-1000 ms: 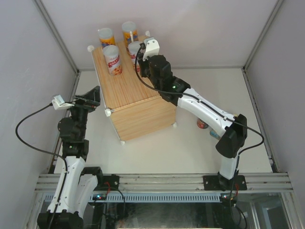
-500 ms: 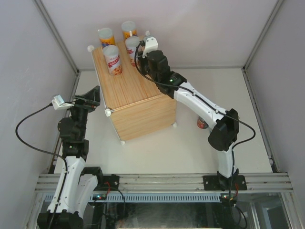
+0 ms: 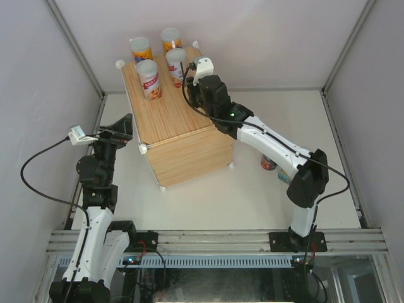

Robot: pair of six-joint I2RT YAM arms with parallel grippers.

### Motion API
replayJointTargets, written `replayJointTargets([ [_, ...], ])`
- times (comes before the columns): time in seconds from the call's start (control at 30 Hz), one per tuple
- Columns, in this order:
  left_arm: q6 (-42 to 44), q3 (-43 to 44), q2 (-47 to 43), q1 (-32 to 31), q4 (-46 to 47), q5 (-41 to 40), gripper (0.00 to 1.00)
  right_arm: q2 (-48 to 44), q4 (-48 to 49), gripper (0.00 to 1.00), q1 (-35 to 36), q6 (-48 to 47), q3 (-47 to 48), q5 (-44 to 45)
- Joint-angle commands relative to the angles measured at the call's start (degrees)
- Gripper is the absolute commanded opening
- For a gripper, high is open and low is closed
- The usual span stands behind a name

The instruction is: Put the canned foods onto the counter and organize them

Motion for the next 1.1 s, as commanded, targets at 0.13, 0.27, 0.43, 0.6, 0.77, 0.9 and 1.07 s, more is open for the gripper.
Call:
replayJointTargets([
  [0.13, -0.12, -0.86, -0.88, 0.47, 2.47, 0.55, 0.91, -20.55, 7.55, 0.43, 5.75, -1.39, -14.6, 8.05],
  [0.27, -0.26, -1.1, -1.0, 0.5, 2.5, 0.2, 0.91, -29.65, 9.64, 0.59, 7.29, -0.57, -24.95, 12.02],
  [0.43, -0.55, -1.07, -0.76, 0.48, 2.51, 0.27, 0.91, -39.39, 7.8, 0.66, 8.31, 1.81, -35.41, 18.95],
  [0.6, 0.15, -1.06, -1.33, 0.49, 1.84, -0.03, 0.91, -49.86, 5.26, 0.74, 8.23, 5.98, -46.92, 25.06],
  [0.77, 0.85, -0.97, -1.72, 0.2, 0.93, -0.59, 0.91, -55.75, -0.81, 0.8, 7.3, 12.76, -54.77, 30.35],
  [0.9, 0.45, -1.01, -0.82, 0.23, 0.92, -0.49, 0.91, -57.63, -4.88, 0.82, 5.35, 18.71, -59.34, 32.24],
  [1.07, -0.02, -1.08, -0.6, 0.13, 0.92, -0.36, 0.91, -59.59, -8.99, 0.85, 0.47, 27.66, -65.06, 33.6],
])
